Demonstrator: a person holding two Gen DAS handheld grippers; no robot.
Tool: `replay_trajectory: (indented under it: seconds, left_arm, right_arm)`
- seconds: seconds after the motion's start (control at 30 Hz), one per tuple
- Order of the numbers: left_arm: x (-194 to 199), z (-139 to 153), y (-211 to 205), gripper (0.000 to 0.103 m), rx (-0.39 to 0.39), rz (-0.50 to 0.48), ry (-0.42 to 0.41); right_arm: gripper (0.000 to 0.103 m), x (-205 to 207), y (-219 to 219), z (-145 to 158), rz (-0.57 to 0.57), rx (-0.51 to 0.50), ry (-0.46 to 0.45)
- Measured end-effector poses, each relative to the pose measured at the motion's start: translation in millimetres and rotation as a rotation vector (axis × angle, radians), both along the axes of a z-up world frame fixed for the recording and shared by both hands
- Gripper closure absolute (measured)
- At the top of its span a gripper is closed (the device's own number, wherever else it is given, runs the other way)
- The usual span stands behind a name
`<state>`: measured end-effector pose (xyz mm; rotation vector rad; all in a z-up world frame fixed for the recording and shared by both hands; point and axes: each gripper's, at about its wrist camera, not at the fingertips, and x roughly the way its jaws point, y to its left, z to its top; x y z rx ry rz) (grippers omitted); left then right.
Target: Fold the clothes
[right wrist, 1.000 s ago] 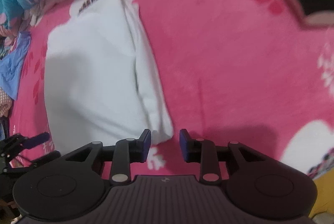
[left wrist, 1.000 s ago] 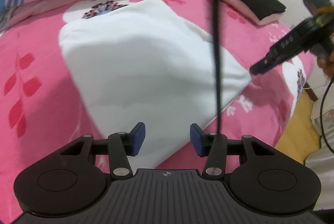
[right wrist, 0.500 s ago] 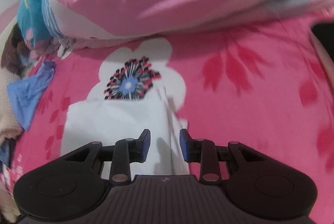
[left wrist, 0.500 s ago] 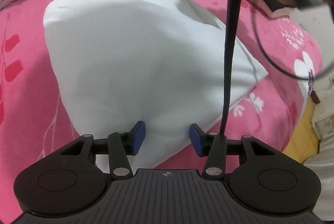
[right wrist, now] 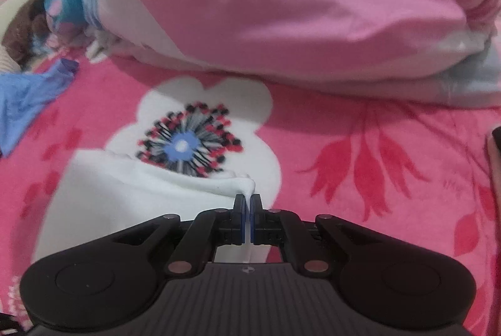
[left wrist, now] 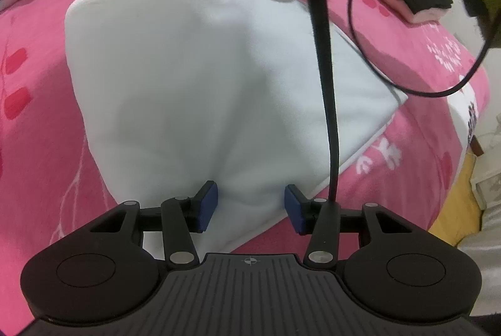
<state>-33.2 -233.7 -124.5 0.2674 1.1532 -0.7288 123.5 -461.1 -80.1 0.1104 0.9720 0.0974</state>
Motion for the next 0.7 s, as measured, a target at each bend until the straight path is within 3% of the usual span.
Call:
replay_trajectory:
  seconds: [0.07,0.17,0.23,0.3,0.43,0.53,0.63,0.7]
  left_arm:
    - [-0.3,0.1,0.1,0.056,-0.001,-0.003,-0.003]
    - [0.0,0.8,0.4,0.056,-0.005,0.003,-0.004]
    - [-0.2,2.5,0.8,0.056,-0.011,0.012,-0.005]
    - [-1.2,4.9,2.6,0.056,-0.024,0.031,-0.006]
    - [-5.2,7.1,5.5,0.056,-0.041,0.065,-0.009]
    - [-8.2,6.4,6.4,0.056,-0.044,0.081,-0.017]
    - [-10.2,5.0,6.8,0.056,-0.051,0.104,-0.024]
    - [-11.3,4.7,6.8,0.056,-0.058,0.123,-0.027]
  right_arm:
    - [0.102,3.4,-3.1,-13.0,-0.025,-0.012,0.026]
    - [0.1,5.7,-17.9,-9.8,-0.167,-0.098,0.057]
    - [0.099,1.1,-35.9,7.2,-0.241,-0.042,0.042]
    - [0.099,-4.3,-30.5,32.1,-0.162,-0.009,-0.019]
    - [0.099,-1.6,43.7,51.8,0.303,0.088,-0.029]
    - [0.1,12.3,104.4,28.2,0.581,0.141,0.041]
    - [0.101,44.8,120.7,-5.2,0.54,0.014,0.074]
    - [0.101,70.9,100.8,-9.8,0.369,0.025,0.074]
